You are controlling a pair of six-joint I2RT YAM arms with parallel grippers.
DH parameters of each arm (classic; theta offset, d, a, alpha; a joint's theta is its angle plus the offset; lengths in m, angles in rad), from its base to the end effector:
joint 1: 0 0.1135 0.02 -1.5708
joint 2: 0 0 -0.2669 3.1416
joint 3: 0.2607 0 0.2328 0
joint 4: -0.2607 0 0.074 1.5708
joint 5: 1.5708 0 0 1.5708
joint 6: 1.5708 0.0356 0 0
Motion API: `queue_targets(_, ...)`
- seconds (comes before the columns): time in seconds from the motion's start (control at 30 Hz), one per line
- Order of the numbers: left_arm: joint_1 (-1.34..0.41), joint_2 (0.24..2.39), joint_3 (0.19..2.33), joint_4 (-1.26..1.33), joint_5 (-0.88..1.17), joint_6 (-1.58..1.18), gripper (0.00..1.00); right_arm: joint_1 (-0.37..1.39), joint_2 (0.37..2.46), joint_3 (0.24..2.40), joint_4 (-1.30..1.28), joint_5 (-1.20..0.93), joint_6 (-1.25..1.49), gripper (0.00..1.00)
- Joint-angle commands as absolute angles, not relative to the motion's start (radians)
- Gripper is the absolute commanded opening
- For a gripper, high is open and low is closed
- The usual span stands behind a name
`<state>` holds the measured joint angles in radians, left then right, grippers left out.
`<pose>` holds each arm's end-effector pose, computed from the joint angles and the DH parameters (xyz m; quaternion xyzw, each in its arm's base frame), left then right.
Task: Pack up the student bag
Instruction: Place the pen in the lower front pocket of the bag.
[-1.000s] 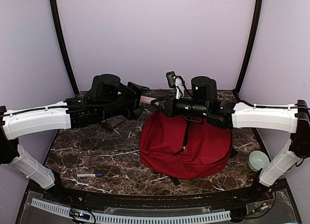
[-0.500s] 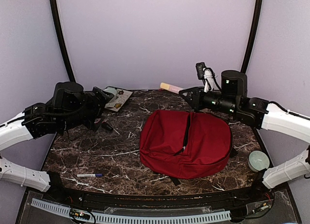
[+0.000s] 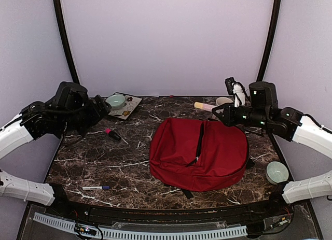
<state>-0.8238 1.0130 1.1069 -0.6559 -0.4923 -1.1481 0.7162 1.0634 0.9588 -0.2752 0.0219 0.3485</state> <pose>0.1389 -0.1252 0.3646 -0.2533 0.8189 -0.2730 0.4366 0.1680 0.1452 0.3423 -0.1453 0.8150 0.2769 0.4879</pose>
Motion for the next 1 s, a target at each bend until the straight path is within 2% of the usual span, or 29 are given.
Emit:
queue_targets(0.0,-0.738,1.091,1.181,-0.793,-0.376,-0.967,0.98,0.696,1.037,0.953,-0.33,-0.004,0.353,0.0)
queue_targets(0.37,-0.687,1.21,1.173,-0.765,-0.164,-0.879,0.98,0.63,1.063,1.001,-0.522,-0.011,0.431,0.0)
queue_targets(0.63,-0.688,1.24,1.161,-0.735,-0.125,-0.866,0.98,0.609,1.095,1.008,-0.589,-0.07,0.471,0.0)
queue_targets(0.97,-0.688,1.233,1.14,-0.722,-0.106,-0.857,0.98,0.608,1.157,0.997,-0.527,-0.204,0.509,0.0)
